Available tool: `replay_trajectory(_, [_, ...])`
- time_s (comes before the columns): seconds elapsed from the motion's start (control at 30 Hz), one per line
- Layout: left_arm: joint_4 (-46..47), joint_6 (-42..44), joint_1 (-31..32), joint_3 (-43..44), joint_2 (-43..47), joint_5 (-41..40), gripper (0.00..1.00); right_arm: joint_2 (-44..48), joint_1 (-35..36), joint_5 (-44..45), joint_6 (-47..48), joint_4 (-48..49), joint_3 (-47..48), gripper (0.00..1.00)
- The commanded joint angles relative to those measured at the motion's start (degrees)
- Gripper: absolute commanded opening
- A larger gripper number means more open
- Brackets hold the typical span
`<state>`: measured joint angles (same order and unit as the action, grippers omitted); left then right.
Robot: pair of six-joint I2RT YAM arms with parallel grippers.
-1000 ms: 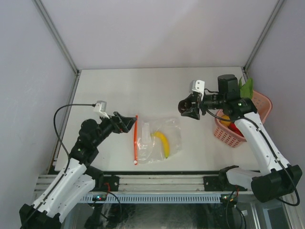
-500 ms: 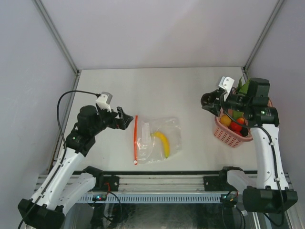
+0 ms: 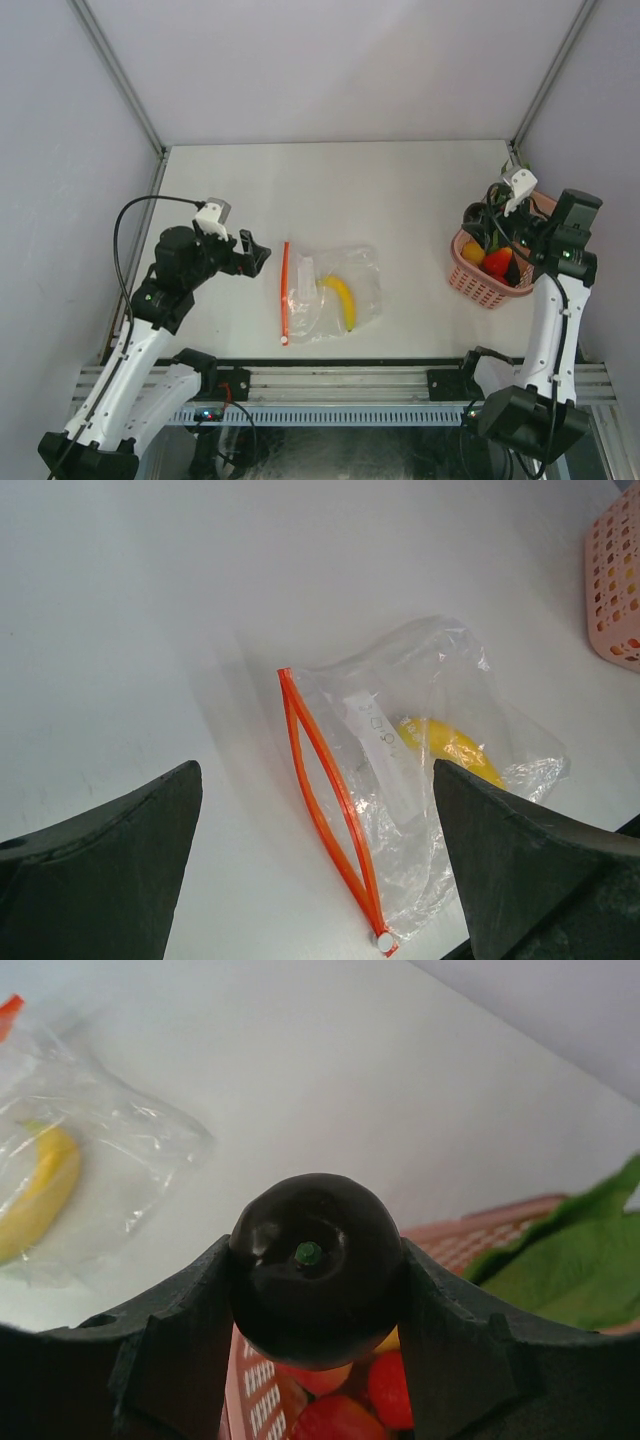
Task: Open the zip-top bag and remove the fake food
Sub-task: Place the fake fruit in the bin.
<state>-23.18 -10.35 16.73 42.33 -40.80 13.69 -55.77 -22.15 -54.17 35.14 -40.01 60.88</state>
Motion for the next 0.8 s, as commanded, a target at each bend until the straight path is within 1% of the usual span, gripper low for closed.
replay_trajectory(0.0, [0.9,1.5,-0.6,-0.4,1.1,-0.1,1.00,2.2,-2.6,3.9,-5.0,5.3,-3.9,0.03])
replay_trajectory(0.23, [1.0,1.3,-0.6,-0.6,1.8,0.1,1.00,2.0,-5.9,10.2,-10.3,11.1,-6.9,0.06])
replay_trajectory(0.37, [1.0,1.4,-0.6,-0.6,2.0,0.1,1.00,1.3,-6.8,12.2,-11.3,12.3,-7.8,0.08])
replay_trajectory(0.4, [1.1,1.3,-0.6,-0.6,2.1,0.1,1.00,1.0,-6.9,12.7,-11.3,12.3,-7.9,0.09])
replay_trajectory(0.53, [1.1,1.3,-0.6,-0.7,2.1,0.2,1.00,0.2,-7.6,13.5,-10.9,12.3,-8.3,0.23])
replay_trajectory(0.7, [1.1,1.3,-0.6,-0.7,2.1,0.3,1.00,-1.0,-8.5,14.6,-10.6,12.1,-8.3,0.49])
replay_trajectory(0.77, [1.2,1.3,-0.7,-0.7,2.2,0.4,1.00,-1.6,-8.8,14.8,-10.3,12.0,-8.3,0.63])
